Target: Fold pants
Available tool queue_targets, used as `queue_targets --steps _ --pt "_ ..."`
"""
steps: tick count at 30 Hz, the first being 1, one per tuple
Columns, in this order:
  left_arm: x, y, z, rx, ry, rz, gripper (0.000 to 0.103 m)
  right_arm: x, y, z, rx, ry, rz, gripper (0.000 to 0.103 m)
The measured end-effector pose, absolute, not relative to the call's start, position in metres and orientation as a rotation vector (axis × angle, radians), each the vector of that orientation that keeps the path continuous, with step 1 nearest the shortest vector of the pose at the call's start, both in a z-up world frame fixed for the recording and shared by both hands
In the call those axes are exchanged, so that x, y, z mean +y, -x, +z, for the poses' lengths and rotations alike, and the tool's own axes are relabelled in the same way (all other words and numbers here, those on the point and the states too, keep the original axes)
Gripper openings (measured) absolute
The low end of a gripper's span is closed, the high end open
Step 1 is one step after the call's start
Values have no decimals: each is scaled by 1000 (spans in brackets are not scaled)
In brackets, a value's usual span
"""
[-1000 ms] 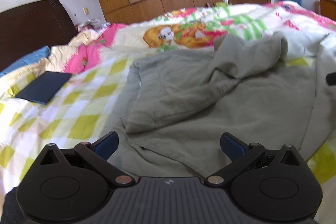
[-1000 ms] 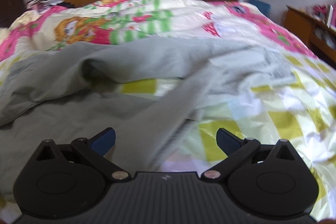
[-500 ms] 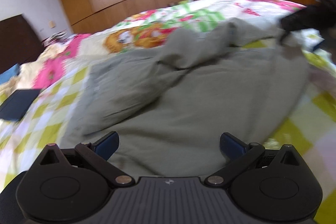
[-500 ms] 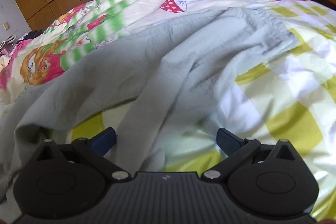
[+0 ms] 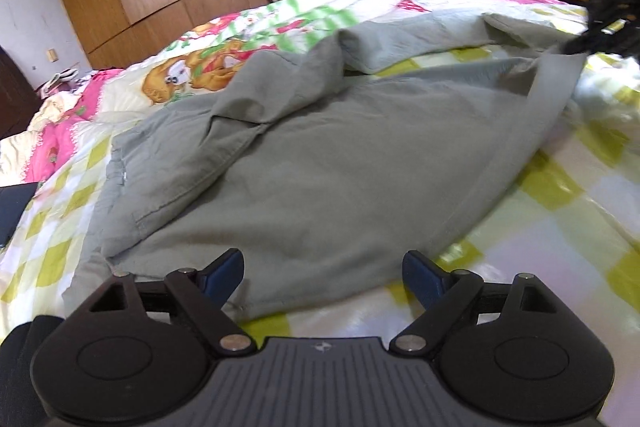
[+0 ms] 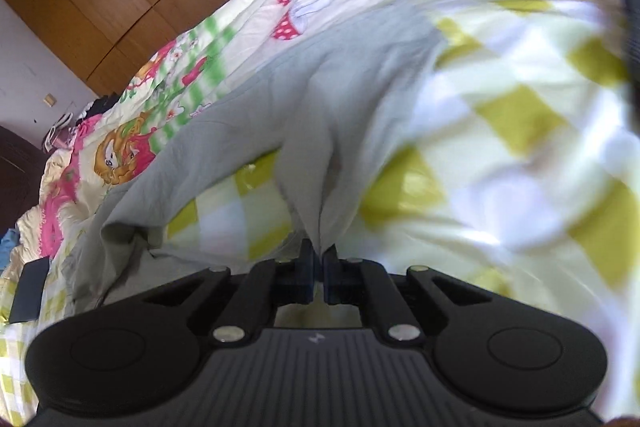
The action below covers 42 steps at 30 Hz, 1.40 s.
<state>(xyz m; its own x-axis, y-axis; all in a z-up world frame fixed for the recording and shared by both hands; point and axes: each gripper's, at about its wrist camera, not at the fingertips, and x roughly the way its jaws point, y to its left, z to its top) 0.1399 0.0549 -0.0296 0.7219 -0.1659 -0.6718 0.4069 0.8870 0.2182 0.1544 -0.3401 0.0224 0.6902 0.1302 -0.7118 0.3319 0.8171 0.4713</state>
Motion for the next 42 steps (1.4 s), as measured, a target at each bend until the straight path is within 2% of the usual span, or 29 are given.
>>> queue_targets --steps 2,3,6,8,12,15,22,26,32,38,42 --pt "51 -128 -29 695 -385 -350 99 -352 -119 22 815 -642 -156 7" --pt "48 -122 -30 694 -398 -361 99 -357 -101 18 830 -650 -193 12" --pt "39 -109 -31 684 -432 -372 99 -362 -74 10 881 -504 -338 11" --pt "35 -106 -28 683 -439 -375 99 -363 -71 15 870 -424 -385 18" --pt "27 -105 -22 684 -438 -378 99 -361 -87 38 760 -411 -361 53" --pt "21 -105 -22 683 -443 -378 99 -351 -121 48 691 -344 -324 66" --pt "5 -104 -20 694 -426 -403 99 -355 -200 29 824 -292 -310 65" --pt "-6 -104 -16 667 -421 -453 99 -384 -177 35 754 -354 -361 69" --pt "-27 -104 -22 677 -432 -513 99 -411 -171 16 786 -478 -380 68" --pt "-43 -96 -21 677 -434 -582 99 -382 -192 30 818 -325 -291 68" --pt "-56 -85 -21 637 -496 -629 99 -403 -177 31 774 -415 -344 68"
